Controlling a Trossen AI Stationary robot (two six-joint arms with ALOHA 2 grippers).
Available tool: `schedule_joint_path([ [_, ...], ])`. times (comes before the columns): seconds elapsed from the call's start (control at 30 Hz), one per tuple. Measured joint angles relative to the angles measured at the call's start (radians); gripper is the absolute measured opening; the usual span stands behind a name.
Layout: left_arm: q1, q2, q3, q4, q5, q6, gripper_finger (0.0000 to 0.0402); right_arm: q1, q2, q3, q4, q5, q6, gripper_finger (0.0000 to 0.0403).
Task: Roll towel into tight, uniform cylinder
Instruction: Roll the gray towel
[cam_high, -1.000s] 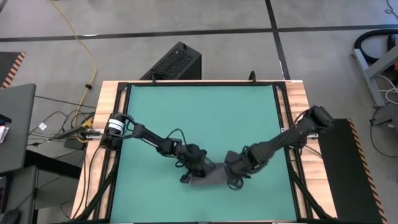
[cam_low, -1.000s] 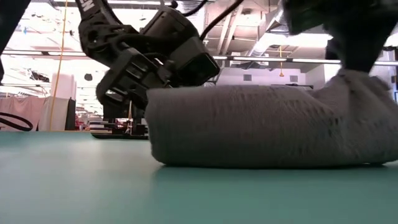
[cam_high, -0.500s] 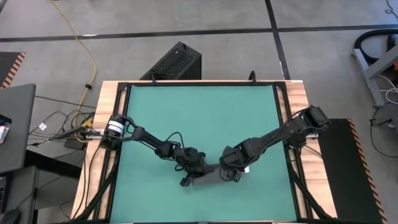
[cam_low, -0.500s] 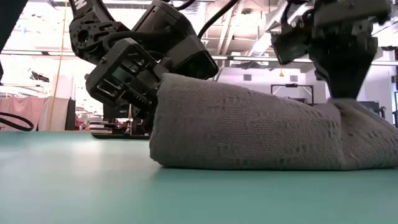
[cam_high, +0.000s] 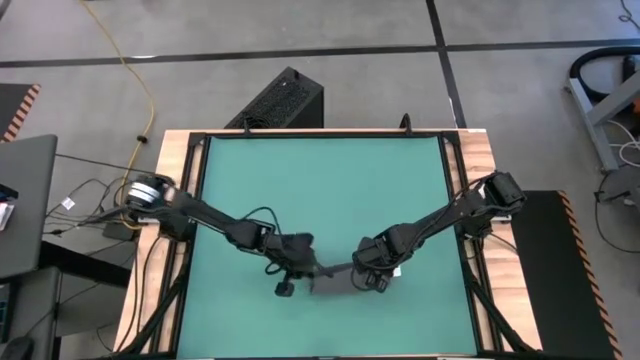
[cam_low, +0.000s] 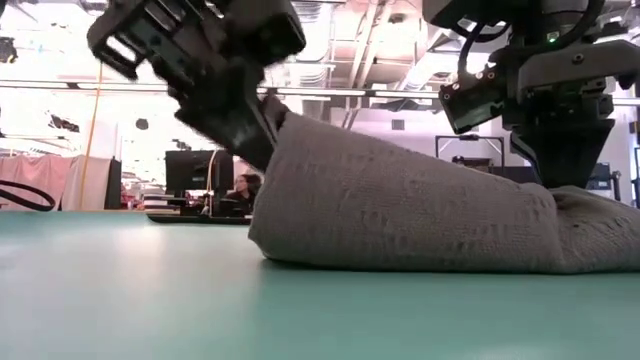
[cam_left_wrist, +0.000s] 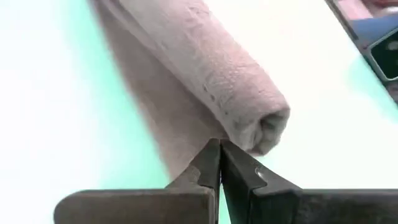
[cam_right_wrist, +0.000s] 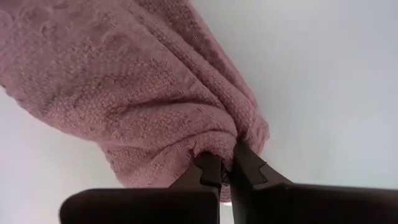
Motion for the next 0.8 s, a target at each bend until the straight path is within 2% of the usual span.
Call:
schedule_joint_path([
  [0.13,-0.061,-0.113,0.000,-0.023,-0.130,0.055,0.0000,-0.003,-0.002,-0.001,0.002,0.017,-0.003,0.0021],
  [0.3,-0.163,-0.184,0.003,0.165,-0.255,0.163,0.0000,-0.003,-0.002,-0.001,0.001,0.034,-0.007,0.0021],
  [0.37,-0.186,-0.156,0.006,0.246,-0.298,0.225,0.0000,-0.003,-0.001,-0.001,0.003,0.035,-0.007,0.0021],
  [0.47,-0.175,-0.058,0.003,0.319,-0.309,0.272,0.0000,-0.003,-0.001,-0.001,0.009,0.035,-0.007,0.0021],
  [0.6,-0.139,0.057,0.002,0.415,-0.299,0.278,0.0000,-0.003,-0.001,-0.001,0.014,0.035,-0.007,0.0021],
  [0.8,-0.125,0.128,0.003,0.443,-0.262,0.244,0.0000,-0.004,-0.001,-0.001,0.022,0.035,-0.009,0.0021],
])
